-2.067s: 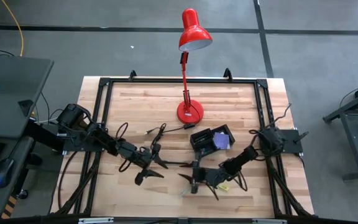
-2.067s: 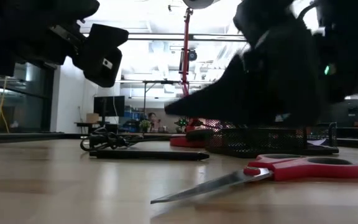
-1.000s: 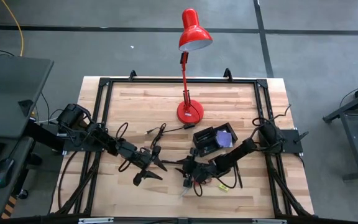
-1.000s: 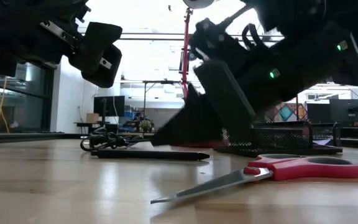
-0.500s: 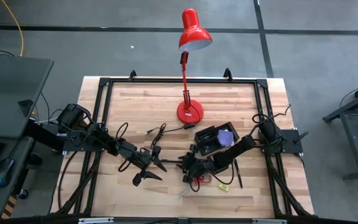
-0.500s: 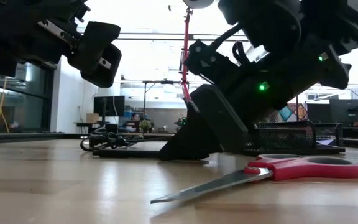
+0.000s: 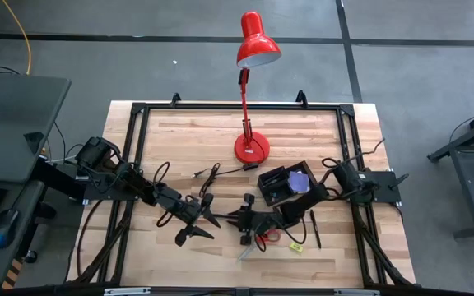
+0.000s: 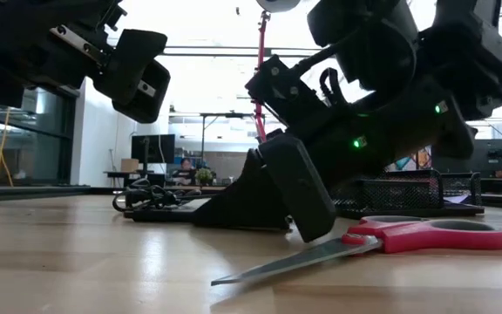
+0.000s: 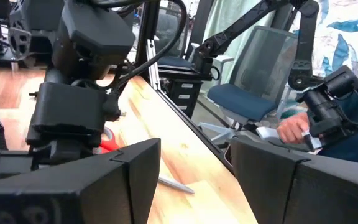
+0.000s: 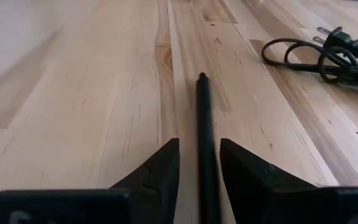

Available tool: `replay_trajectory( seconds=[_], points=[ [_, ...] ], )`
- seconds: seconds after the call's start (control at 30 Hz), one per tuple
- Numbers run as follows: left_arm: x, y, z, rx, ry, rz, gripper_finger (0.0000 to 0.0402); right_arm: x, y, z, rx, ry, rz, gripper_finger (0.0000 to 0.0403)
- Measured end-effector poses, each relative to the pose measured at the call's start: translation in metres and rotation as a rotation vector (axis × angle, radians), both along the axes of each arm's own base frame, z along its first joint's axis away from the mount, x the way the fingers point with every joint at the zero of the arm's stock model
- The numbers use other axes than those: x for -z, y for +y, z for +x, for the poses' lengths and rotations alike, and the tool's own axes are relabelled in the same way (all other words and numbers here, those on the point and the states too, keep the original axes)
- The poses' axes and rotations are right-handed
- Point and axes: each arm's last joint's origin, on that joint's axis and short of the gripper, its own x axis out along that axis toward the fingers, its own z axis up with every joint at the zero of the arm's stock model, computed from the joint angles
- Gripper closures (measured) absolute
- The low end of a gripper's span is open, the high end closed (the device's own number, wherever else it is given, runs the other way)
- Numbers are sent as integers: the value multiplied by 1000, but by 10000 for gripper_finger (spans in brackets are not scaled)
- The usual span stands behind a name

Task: Pick and place office supplies into organizer
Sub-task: Put the black pen into the desk organizer

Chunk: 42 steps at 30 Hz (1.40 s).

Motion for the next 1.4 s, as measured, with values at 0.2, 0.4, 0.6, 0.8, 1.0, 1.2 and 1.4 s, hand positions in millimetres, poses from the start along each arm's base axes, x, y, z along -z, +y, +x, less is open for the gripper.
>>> replay_trajectory(
  seconds=[0.2, 0.4, 0.6, 0.8, 1.0, 1.2, 1.4],
  points=[
    [0, 0, 0, 15, 5, -13, 218, 7, -6, 0, 28, -4, 48, 264],
    [0, 0, 0, 14, 5, -12, 218, 14, -16, -3, 27, 31, 79, 253],
    [0, 0, 0, 14, 5, -12, 218, 15, -17, -3, -10, 48, 90, 296],
    [0, 0, 0, 13, 4, -10, 218, 15, -17, -3, -56, 56, 105, 386],
    [0, 0, 0, 9, 1, -11, 218, 6, -14, 1, -125, -61, 88, 380],
    [-1, 0, 0, 10, -5, -6, 218, -15, -11, 4, -185, -141, 88, 387],
    [-3, 0, 2, 4, -2, -38, 218, -39, -5, 1, -169, -147, 55, 393]
  ],
)
